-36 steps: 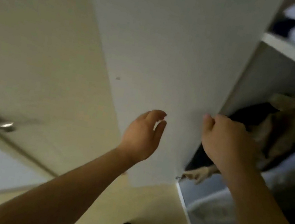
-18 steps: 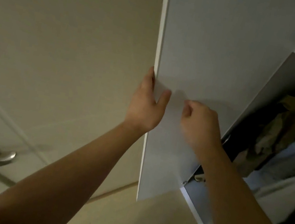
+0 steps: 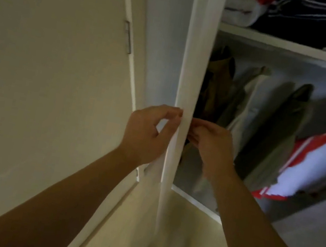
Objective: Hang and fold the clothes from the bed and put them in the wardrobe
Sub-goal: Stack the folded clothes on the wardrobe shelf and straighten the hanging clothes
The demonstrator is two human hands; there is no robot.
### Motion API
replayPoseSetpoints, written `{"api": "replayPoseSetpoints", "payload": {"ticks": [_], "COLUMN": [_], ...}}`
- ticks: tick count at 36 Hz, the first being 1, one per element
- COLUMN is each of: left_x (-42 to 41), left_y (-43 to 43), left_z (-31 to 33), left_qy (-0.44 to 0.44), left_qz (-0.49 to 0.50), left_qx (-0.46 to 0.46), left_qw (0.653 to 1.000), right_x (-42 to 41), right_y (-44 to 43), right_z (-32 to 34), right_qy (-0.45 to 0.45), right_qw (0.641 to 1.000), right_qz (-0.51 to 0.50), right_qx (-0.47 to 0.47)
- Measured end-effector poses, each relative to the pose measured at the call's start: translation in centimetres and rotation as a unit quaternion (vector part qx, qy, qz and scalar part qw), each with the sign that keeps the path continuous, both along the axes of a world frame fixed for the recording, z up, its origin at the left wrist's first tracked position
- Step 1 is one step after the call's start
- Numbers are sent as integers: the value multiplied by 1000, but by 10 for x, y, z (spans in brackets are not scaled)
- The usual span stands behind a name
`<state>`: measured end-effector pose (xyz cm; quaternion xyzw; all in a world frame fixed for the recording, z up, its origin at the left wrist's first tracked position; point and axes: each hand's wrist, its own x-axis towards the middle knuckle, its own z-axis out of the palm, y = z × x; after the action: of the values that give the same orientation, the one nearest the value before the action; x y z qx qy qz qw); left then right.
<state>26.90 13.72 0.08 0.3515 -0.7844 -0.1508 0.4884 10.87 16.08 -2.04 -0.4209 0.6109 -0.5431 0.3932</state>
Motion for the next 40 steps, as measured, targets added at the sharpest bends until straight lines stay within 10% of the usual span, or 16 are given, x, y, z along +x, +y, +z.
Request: {"api": "replayPoseSetpoints", "payload": {"ticks": [10,22,28,40], "left_x": [-133,-238,-265,-306], "left_y": [-27,-89,-112,-149], "left_z": [45,46,47,45], "left_qy": [-118,-280,-357,-414], "left_qz": [-111,-121,-90,-37], "left_qx": [-84,-174,-192,-211], "left_qw": [983,936,909,885], "right_x": [-111,-202,-226,-264], "right_y": [29,-19,-48,-86], "right_z": [3,-5,-10,5], "right_qy": [-127,-7,187,245], "right_qw": [975,980,964,951], "right_qz": [-179,-197,-188,-163], "right_qx": [26,-21,25,91]}}
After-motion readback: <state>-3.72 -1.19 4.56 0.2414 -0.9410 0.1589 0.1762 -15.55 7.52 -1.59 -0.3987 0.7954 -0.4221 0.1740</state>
